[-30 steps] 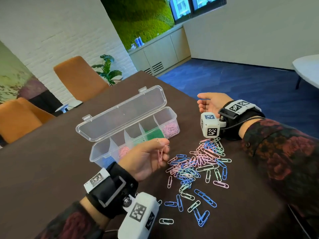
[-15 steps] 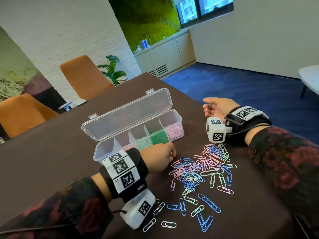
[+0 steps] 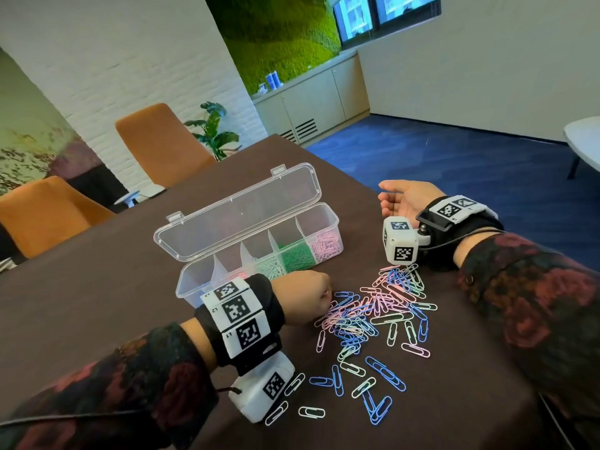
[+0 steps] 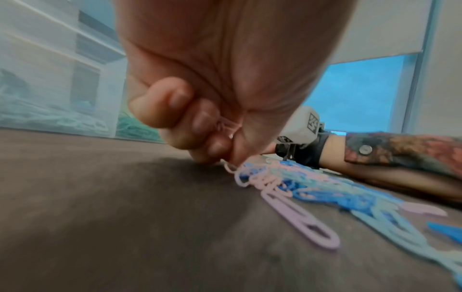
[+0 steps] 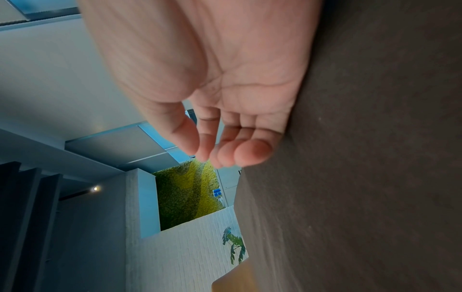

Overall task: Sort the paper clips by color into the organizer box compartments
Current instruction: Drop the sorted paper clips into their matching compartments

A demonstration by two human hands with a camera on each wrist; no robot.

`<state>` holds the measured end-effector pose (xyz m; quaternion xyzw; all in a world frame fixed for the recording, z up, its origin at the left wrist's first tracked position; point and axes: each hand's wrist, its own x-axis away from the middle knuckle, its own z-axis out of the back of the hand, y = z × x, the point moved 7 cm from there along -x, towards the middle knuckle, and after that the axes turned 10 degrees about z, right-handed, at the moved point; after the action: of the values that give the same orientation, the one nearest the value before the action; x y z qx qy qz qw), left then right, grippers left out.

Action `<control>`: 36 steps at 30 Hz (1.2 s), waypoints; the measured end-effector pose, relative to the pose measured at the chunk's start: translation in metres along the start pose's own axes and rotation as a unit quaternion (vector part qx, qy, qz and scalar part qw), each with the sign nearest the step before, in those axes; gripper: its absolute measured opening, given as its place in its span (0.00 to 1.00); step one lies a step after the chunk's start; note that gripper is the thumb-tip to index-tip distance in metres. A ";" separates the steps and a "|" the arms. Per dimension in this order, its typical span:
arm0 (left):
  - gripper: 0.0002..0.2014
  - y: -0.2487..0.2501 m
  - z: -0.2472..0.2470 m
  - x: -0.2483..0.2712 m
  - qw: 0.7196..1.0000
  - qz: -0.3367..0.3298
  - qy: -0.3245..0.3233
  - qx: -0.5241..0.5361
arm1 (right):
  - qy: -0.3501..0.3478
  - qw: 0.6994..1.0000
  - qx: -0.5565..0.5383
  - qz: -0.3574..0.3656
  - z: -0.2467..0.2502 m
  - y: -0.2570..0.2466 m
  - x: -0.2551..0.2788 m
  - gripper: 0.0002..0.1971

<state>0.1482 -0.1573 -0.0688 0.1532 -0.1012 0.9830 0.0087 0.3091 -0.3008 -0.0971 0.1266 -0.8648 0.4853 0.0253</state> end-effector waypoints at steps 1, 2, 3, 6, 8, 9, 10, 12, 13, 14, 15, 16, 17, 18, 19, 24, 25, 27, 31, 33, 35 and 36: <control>0.11 -0.002 0.003 0.001 1.000 -0.002 0.002 0.016 | 0.001 1.000 -0.002 0.002 0.000 0.000 0.000 0.07; 0.11 -0.004 0.007 0.001 0.999 -0.008 0.001 0.044 | 0.002 1.000 -0.003 0.003 0.001 0.000 -0.002 0.07; 0.10 -0.008 0.013 0.003 0.997 -0.015 -0.001 0.082 | 0.004 1.000 -0.005 0.005 0.002 0.001 -0.003 0.07; 0.09 -0.037 0.030 0.013 0.963 0.005 -0.001 0.269 | -0.004 1.000 -0.007 0.008 0.003 0.003 -0.010 0.07; 0.09 -0.067 0.040 0.021 0.912 0.042 0.014 0.409 | -0.014 1.000 -0.005 0.008 0.002 0.004 -0.013 0.08; 0.10 -0.084 0.044 0.024 0.892 0.058 0.031 0.446 | -0.018 1.000 -0.005 0.009 0.002 0.004 -0.015 0.08; 0.10 -0.100 0.049 0.026 0.882 0.075 0.051 0.461 | -0.022 1.000 -0.005 0.011 0.001 0.004 -0.016 0.07; 0.09 -0.129 0.055 0.028 0.881 0.115 0.083 0.452 | -0.030 0.999 -0.003 0.013 -0.001 0.002 -0.016 0.07; 0.09 -0.141 0.056 0.026 0.886 0.137 0.088 0.434 | -0.032 0.999 -0.001 0.013 -0.001 0.002 -0.015 0.07; 0.09 -0.150 0.054 0.023 0.895 0.159 0.084 0.409 | -0.032 0.999 0.000 0.014 -0.002 0.002 -0.015 0.08; 0.09 -0.158 0.052 0.020 0.906 0.181 0.075 0.375 | -0.030 0.999 0.002 0.015 -0.002 0.001 -0.014 0.08; 0.09 -0.162 0.049 0.017 0.921 0.204 0.066 0.327 | -0.027 0.999 0.003 0.016 -0.001 0.002 -0.014 0.08; 0.10 -0.165 0.047 0.015 0.933 0.228 0.058 0.273 | -0.025 1.000 0.003 0.017 -0.001 0.001 -0.013 0.08; 0.12 -0.166 0.045 0.013 0.940 0.248 0.051 0.228 | -0.023 1.000 0.003 0.017 -0.001 0.001 -0.013 0.08; 0.14 -0.166 0.044 0.011 0.945 0.261 0.047 0.194 | -0.022 1.000 0.003 0.017 0.000 0.001 -0.013 0.08; 0.15 -0.173 0.038 0.004 0.940 0.285 0.023 0.186 | -0.023 1.000 0.001 0.019 0.001 0.001 -0.015 0.07; 0.14 -0.176 0.038 0.004 0.936 0.293 0.024 0.193 | -0.023 1.000 0.001 0.018 0.001 0.001 -0.015 0.07; 0.12 -0.180 0.039 0.006 0.929 0.305 0.032 0.208 | -0.024 1.000 0.000 0.017 0.001 0.002 -0.015 0.06; 0.11 -0.187 0.036 0.004 0.917 0.300 0.024 0.261 | -0.025 0.999 0.000 0.022 0.000 0.001 -0.014 0.05; 0.10 -0.187 0.035 0.004 0.915 0.294 0.021 0.275 | -0.024 0.999 0.000 0.022 0.000 0.001 -0.013 0.05; 0.10 -0.187 0.037 0.003 0.917 0.287 0.026 0.276 | -0.021 1.000 0.000 0.020 -0.001 0.000 -0.011 0.06; 0.11 -0.187 0.038 0.002 0.918 0.283 0.030 0.276 | -0.020 1.000 -0.002 0.020 -0.001 0.000 -0.010 0.06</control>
<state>0.1662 0.0186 0.0037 0.0854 0.1353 0.9374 -0.3092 0.3191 -0.2978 -0.0984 0.1192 -0.8683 0.4814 -0.0011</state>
